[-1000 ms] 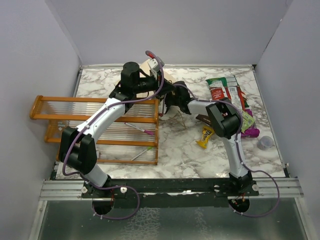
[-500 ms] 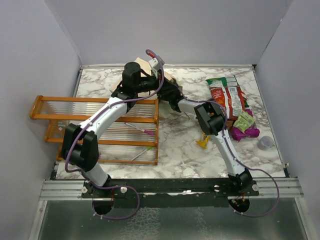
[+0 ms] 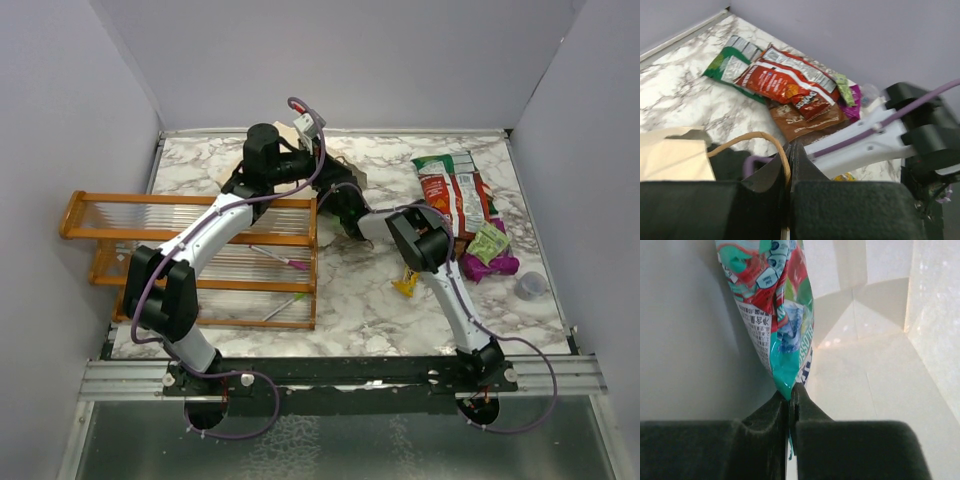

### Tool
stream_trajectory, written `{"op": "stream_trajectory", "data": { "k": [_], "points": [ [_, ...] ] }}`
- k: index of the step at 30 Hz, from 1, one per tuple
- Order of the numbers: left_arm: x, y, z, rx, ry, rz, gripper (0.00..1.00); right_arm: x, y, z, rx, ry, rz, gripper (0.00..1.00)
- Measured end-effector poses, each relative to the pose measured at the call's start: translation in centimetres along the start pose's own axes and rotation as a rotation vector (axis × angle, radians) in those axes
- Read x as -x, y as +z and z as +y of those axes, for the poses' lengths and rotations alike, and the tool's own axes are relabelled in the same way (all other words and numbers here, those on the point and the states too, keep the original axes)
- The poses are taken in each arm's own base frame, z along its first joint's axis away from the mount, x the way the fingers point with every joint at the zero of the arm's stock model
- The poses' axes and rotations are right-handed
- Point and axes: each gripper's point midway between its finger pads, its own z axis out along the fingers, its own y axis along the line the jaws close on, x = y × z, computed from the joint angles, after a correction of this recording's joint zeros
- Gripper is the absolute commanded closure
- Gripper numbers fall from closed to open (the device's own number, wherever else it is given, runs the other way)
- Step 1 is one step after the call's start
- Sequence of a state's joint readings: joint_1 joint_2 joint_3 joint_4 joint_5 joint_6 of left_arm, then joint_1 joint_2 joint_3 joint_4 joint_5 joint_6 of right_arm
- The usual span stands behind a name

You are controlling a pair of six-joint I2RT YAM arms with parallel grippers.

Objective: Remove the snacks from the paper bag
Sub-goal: Take out the snack from the paper bag.

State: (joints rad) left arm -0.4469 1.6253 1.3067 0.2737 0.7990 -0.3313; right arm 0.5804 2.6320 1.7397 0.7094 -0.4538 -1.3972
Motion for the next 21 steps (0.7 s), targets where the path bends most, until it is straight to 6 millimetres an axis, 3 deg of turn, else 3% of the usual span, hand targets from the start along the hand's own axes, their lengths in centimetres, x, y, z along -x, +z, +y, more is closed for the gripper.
{"op": "stream_trajectory", "data": {
  "k": [3, 8, 11, 14, 21],
  "points": [
    [0.1, -0.5, 1.4, 0.054, -0.006, -0.004, 1.00, 0.4, -3.3, 0.1, 0.027, 0.070, 0.049, 0.99],
    [0.1, -1.2, 3.2, 0.126, -0.009, -0.006, 1.00, 2.2, -7.3, -3.3, -0.006, 0.126, 0.080, 0.99],
    [-0.1, -1.4, 3.8, 0.149, -0.013, 0.001, 1.00, 3.0, -9.7, -4.2, -0.017, 0.153, 0.099, 0.99],
    [-0.4, -1.5, 3.9, 0.160, -0.019, 0.009, 1.00, 3.7, -11.8, -3.4, 0.001, 0.184, 0.114, 0.99],
    [-0.2, -1.6, 4.0, 0.170, -0.015, 0.009, 1.00, 4.9, -16.6, 0.5, 0.075, 0.313, 0.176, 0.99]
  ]
}}
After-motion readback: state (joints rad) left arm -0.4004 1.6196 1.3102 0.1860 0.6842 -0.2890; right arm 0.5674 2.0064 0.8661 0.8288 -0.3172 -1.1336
